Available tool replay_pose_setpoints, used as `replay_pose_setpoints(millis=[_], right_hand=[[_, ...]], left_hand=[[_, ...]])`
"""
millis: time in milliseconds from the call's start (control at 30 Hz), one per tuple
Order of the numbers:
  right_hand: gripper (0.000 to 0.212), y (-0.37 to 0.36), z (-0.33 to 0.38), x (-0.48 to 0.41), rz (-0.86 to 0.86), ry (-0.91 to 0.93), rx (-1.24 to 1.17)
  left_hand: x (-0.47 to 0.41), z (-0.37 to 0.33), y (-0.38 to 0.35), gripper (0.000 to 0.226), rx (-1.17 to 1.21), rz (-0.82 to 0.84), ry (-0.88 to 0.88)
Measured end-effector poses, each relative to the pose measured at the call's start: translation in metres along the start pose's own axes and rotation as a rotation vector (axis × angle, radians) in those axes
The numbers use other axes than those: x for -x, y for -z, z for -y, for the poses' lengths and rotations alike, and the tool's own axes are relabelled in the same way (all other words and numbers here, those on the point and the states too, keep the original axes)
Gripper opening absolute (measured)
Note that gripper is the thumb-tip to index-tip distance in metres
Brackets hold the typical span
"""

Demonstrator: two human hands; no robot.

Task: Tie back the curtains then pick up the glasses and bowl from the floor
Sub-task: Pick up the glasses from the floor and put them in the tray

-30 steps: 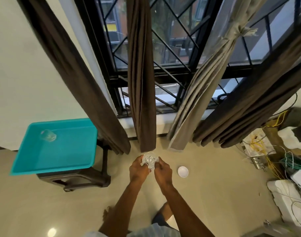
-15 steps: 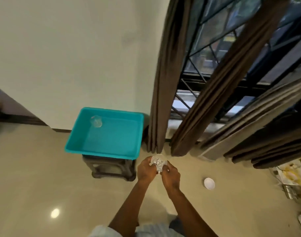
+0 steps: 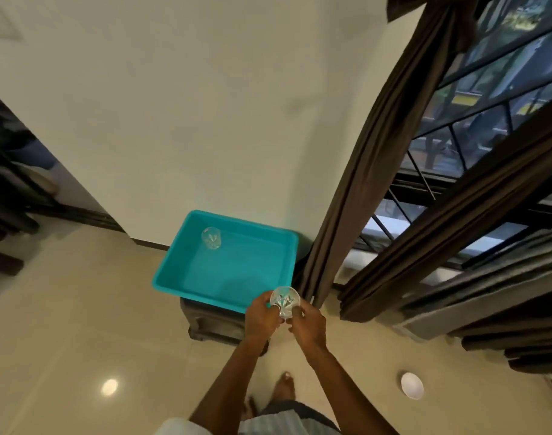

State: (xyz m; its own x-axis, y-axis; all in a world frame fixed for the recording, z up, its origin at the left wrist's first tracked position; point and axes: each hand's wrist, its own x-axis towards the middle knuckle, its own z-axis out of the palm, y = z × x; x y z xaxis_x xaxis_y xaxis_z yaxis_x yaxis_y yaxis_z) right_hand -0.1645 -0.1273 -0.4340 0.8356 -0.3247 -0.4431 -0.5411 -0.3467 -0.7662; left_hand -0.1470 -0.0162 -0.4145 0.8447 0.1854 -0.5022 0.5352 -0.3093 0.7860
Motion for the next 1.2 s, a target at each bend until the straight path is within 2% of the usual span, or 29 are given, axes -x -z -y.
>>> replay_pose_setpoints(millis=[167, 233, 467, 633, 833, 1067, 1200], right_hand=[[0.032, -0.018, 0.041, -0.037, 0.110, 0.034, -0.060], [0.026, -0.022, 0.052, -0.040, 0.130, 0.029, -0.077], [0.035, -0.051, 0.055, -0.057, 0.152, 0.026, -0.020], [0.037, -0.077, 0.067, -0.062, 0.109, 0.009, 0.029], [0.049, -0.120, 0.082, -0.086, 0.144, -0.101, 0.021], [0.026, -0.168, 0.124, -0.120, 0.143, -0.213, -0.027], [0.027, -0.195, 0.118, -0.163, 0.125, -0.287, -0.087]], left_hand=[[-0.029, -0.026, 0.021, 0.033, 0.009, -0.125, -0.038], [-0.037, -0.026, 0.025, 0.036, 0.007, -0.154, -0.036], [-0.057, -0.024, 0.040, 0.036, -0.004, -0.178, -0.025], [-0.068, -0.022, 0.055, 0.040, 0.012, -0.189, -0.010], [-0.119, -0.013, 0.089, 0.040, -0.039, -0.131, 0.010], [-0.191, -0.007, 0.118, 0.029, 0.114, -0.052, 0.092], [-0.242, -0.002, 0.121, 0.026, 0.191, 0.045, 0.156]])
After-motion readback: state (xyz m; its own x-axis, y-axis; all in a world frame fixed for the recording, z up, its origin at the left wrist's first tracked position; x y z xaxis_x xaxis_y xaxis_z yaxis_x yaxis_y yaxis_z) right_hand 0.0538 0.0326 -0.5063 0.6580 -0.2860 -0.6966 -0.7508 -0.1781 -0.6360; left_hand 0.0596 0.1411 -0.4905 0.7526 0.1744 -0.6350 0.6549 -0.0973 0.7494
